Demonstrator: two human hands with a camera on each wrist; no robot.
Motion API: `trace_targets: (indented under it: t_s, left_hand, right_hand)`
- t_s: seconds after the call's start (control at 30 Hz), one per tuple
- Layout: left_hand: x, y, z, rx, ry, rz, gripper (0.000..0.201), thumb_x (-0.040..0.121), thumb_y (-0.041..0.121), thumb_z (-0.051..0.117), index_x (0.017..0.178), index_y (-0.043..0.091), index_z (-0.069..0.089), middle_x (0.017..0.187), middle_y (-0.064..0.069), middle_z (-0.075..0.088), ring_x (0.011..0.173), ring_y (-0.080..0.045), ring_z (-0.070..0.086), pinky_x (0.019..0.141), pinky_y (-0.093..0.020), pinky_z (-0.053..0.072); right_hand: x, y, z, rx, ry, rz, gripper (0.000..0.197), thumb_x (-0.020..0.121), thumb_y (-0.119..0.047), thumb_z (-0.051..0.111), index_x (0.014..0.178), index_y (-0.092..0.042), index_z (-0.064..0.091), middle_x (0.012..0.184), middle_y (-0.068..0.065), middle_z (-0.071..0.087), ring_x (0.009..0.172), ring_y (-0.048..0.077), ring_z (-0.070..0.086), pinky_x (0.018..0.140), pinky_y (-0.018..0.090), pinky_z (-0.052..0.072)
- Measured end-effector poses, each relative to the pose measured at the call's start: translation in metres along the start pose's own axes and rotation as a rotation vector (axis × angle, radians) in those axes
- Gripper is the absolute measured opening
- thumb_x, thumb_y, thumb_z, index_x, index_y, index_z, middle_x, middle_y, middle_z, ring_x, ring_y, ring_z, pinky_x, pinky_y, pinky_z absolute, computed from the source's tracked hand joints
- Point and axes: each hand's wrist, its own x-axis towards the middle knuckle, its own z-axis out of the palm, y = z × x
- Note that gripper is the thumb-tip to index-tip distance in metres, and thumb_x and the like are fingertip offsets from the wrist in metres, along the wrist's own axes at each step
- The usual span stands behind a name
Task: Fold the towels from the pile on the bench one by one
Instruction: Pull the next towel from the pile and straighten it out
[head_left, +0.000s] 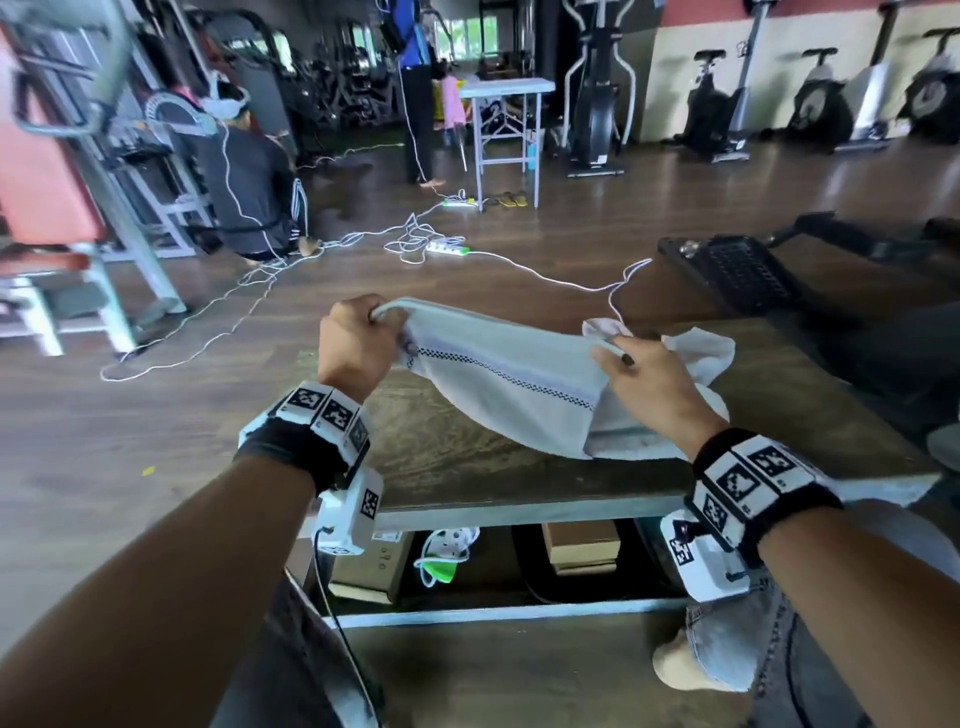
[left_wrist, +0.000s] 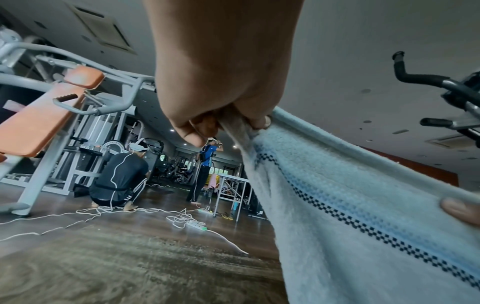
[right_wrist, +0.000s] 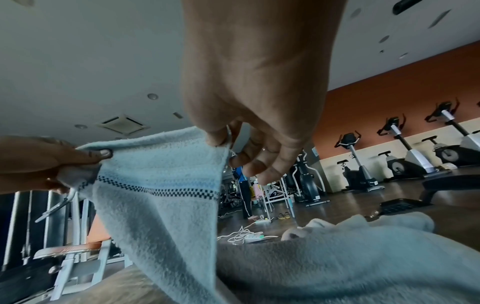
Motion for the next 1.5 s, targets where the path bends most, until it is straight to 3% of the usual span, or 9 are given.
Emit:
trace_targets:
  t_s: [0.1,0.27,0.5,0.83,1.03,1.1,1.2,1.37,1.5]
  left_hand:
    - [-0.004,-0.009,-0.001,-0.034,-0.043,-0.015,0.024,0.088,0.027,0.063,0.071,0.009,0.064,0.058,-0.003,0.061,0.054,-0.015,0.052,0.051,-0.024,0.043]
    - [-0.013,-0.025,0.013,-0.026,-0.300,-0.021,0.020,0.087,0.015,0.068,0.068,0.012,0.065,0.054,0.000,0.061,0.045,-0.006,0.055,0.044,-0.020,0.045]
    - [-0.029,-0.038,0.057,0.060,-0.600,-0.071,0.006,0.087,0.022,0.071,0.091,0.021,0.075,0.056,0.005,0.068,0.041,-0.007,0.060,0.043,-0.023,0.051]
    - [-0.030,-0.062,0.083,0.098,-0.754,-0.092,0.007,0.086,0.030,0.070,0.092,0.026,0.072,0.071,0.012,0.067,0.062,-0.002,0.062,0.051,-0.009,0.047]
    - [-0.032,-0.086,0.083,0.028,-0.648,-0.200,0.019,0.091,0.032,0.065,0.091,0.014,0.073,0.063,0.005,0.060,0.050,-0.009,0.049,0.045,-0.020,0.040]
    - [-0.028,-0.092,0.079,0.051,-0.554,-0.191,0.016,0.092,0.030,0.064,0.089,0.016,0.073,0.057,0.007,0.055,0.046,-0.007,0.045,0.039,-0.014,0.034]
    - [-0.029,-0.105,0.075,0.090,-0.719,-0.178,0.022,0.090,0.034,0.067,0.097,0.013,0.072,0.067,0.003,0.063,0.053,-0.012,0.054,0.044,-0.014,0.042]
    - [-0.045,-0.116,0.087,0.083,-0.850,0.109,0.026,0.082,0.021,0.076,0.108,0.017,0.075,0.116,0.010,0.066,0.100,-0.005,0.062,0.089,-0.017,0.050]
    - [-0.042,-0.115,0.105,0.095,-0.785,0.102,0.024,0.080,0.014,0.075,0.103,0.021,0.077,0.098,0.007,0.073,0.083,-0.006,0.066,0.076,-0.019,0.054]
  right_hand:
    - [0.006,0.003,0.017,-0.016,-0.062,0.076,0.040,0.101,-0.037,0.048,0.121,-0.006,0.063,0.126,0.012,0.065,0.120,0.031,0.057,0.101,0.044,0.044]
    - [0.005,0.028,0.041,-0.094,-0.247,0.242,0.027,0.097,-0.029,0.044,0.113,-0.016,0.061,0.111,0.005,0.064,0.100,0.024,0.058,0.081,0.030,0.042]
    - [-0.008,0.067,0.076,-0.421,-0.268,0.523,0.052,0.092,-0.053,0.033,0.126,-0.028,0.063,0.126,0.012,0.065,0.116,0.037,0.058,0.099,0.049,0.048]
    - [-0.002,0.034,0.128,0.044,-0.505,0.082,0.028,0.101,-0.017,0.049,0.123,-0.012,0.066,0.133,0.001,0.059,0.116,0.014,0.056,0.085,0.019,0.042]
    - [0.008,0.026,0.138,-0.013,-0.020,0.009,0.021,0.098,-0.016,0.054,0.109,-0.016,0.072,0.082,-0.002,0.059,0.077,0.014,0.064,0.067,0.017,0.043]
    - [0.012,0.027,0.143,0.073,-0.133,-0.068,0.027,0.095,-0.015,0.054,0.114,-0.022,0.071,0.100,-0.013,0.066,0.082,-0.005,0.061,0.073,0.007,0.045]
    - [0.015,0.044,0.166,-0.147,-0.379,-0.038,0.028,0.092,-0.038,0.048,0.097,-0.027,0.073,0.098,-0.010,0.069,0.097,0.010,0.064,0.091,0.035,0.053]
    - [0.018,0.028,0.164,-0.137,-0.556,-0.013,0.026,0.099,-0.015,0.050,0.084,-0.008,0.070,0.081,-0.001,0.067,0.079,0.020,0.065,0.066,0.026,0.047]
    - [0.034,0.014,0.156,0.013,-0.663,0.007,0.023,0.100,-0.027,0.054,0.092,-0.020,0.074,0.098,-0.010,0.070,0.091,0.010,0.065,0.076,0.021,0.051]
